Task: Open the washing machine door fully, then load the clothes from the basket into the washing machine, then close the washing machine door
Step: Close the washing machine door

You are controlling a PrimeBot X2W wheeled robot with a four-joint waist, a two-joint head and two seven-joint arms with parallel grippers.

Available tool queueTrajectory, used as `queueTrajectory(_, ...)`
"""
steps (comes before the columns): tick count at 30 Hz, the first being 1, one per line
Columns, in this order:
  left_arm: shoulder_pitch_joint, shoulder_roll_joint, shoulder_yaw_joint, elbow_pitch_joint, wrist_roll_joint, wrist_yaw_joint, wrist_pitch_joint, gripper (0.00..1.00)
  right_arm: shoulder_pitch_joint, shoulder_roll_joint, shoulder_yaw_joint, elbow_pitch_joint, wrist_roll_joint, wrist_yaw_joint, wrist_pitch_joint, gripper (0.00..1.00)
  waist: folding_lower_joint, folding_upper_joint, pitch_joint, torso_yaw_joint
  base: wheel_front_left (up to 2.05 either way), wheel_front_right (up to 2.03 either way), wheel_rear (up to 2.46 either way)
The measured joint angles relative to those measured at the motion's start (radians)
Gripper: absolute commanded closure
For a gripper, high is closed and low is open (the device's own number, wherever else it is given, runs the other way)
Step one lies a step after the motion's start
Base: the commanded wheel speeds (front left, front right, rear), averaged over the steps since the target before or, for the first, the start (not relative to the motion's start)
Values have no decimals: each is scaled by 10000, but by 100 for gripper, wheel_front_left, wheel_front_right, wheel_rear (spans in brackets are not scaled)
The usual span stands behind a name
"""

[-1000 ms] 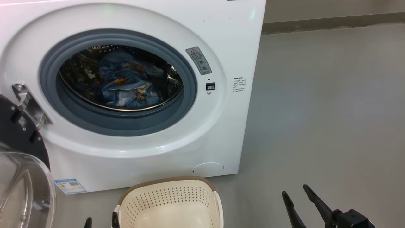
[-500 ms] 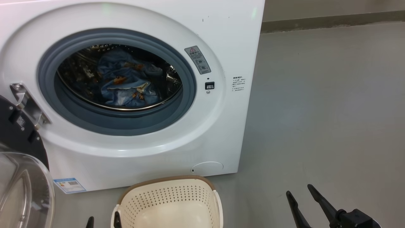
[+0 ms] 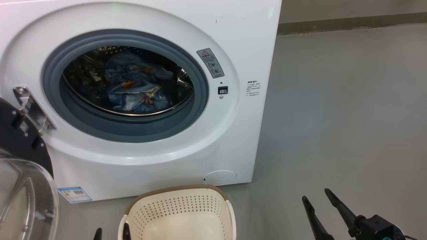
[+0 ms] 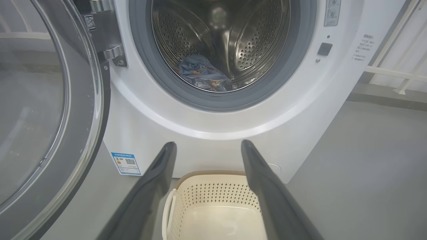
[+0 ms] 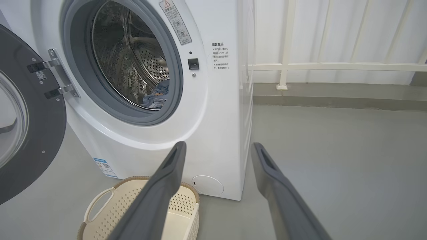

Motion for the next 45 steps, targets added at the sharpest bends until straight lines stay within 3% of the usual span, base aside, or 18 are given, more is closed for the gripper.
queueTrajectory(13,-10,4,77,23,17,29,0,0,-52,-35,27,8,0,0,0,0,0,0,59,-26,-40,40,0)
queueTrajectory(31,-14,6,94,79,100,27,0,0,-54,0,46,48,0,0,0,0,0,0,102,-89,-159,159,0)
queueTrajectory(45,-36,6,81,56,104,27,0,0,-54,96,19,46,0,-2,0,0,0,0,96,17,-18,18,0)
